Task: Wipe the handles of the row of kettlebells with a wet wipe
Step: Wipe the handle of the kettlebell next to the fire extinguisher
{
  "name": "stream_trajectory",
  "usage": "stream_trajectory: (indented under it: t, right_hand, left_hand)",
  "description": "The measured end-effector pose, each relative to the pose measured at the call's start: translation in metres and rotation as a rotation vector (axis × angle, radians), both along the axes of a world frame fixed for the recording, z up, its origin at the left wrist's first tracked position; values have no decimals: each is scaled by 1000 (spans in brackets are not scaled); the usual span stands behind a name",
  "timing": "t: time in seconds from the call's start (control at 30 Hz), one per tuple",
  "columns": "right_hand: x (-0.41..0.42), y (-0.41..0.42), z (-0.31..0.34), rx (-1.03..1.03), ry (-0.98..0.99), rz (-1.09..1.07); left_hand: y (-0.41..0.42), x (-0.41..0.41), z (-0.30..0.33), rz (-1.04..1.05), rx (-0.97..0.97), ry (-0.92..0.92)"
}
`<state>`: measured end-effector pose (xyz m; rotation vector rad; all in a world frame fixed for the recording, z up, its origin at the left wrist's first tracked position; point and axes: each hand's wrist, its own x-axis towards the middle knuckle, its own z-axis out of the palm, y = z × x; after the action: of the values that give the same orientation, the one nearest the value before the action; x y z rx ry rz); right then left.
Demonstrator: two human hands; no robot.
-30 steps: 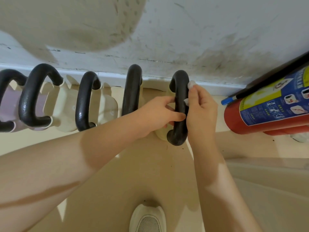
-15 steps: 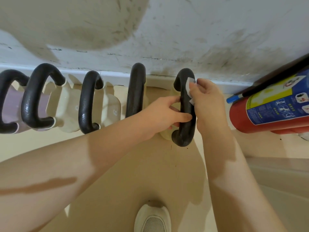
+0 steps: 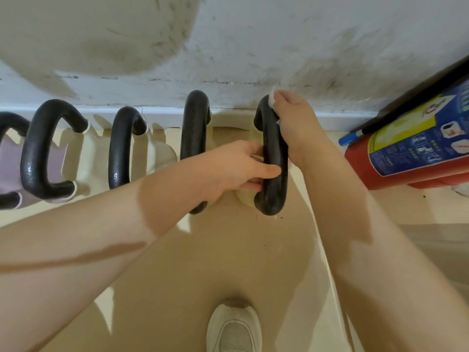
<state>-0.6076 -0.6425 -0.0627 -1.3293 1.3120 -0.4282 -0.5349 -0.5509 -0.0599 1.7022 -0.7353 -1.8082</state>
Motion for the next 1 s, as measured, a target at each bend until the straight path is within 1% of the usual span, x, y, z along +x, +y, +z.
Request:
stream_trajectory:
  t: [0.13, 0.23, 0.3, 0.4, 0.5, 0.57, 0.63, 0.77, 0.9, 0.93, 1.0]
  right_hand:
    - [-8, -6, -4, 163, -81, 45]
    - [-8, -6, -10, 144, -39, 137]
    - [-9, -8, -15, 168, -21, 81]
    - [-11, -6, -20, 283, 7, 34]
    - [-15, -6, -26, 367, -92, 7]
    - [-15, -10, -26, 351, -135, -8]
    - [-12, -16, -26, 234, -100, 17]
    - [-7, -25, -27, -184, 77, 190]
    - [-3, -30, -20, -447, 137, 334]
    - [0, -30, -17, -534, 176, 406]
    - [8, -28, -15, -705, 342, 646]
  left_hand:
    - [8, -4, -2, 37, 9, 13]
    - [14, -5, -5, 44, -4, 27]
    - [15, -4, -4, 32, -14, 8]
    - [13, -2, -3, 28, -30, -11]
    - [12, -1, -4, 11, -33, -14]
    - [10, -2, -4, -2, -36, -26]
    - [9, -3, -5, -6, -35, -36]
    - [9, -4, -5, 8, -23, -34]
    - [10, -7, -4, 29, -17, -30]
    - [11, -7, -3, 35, -17, -24]
    - [13, -7, -1, 69, -23, -11]
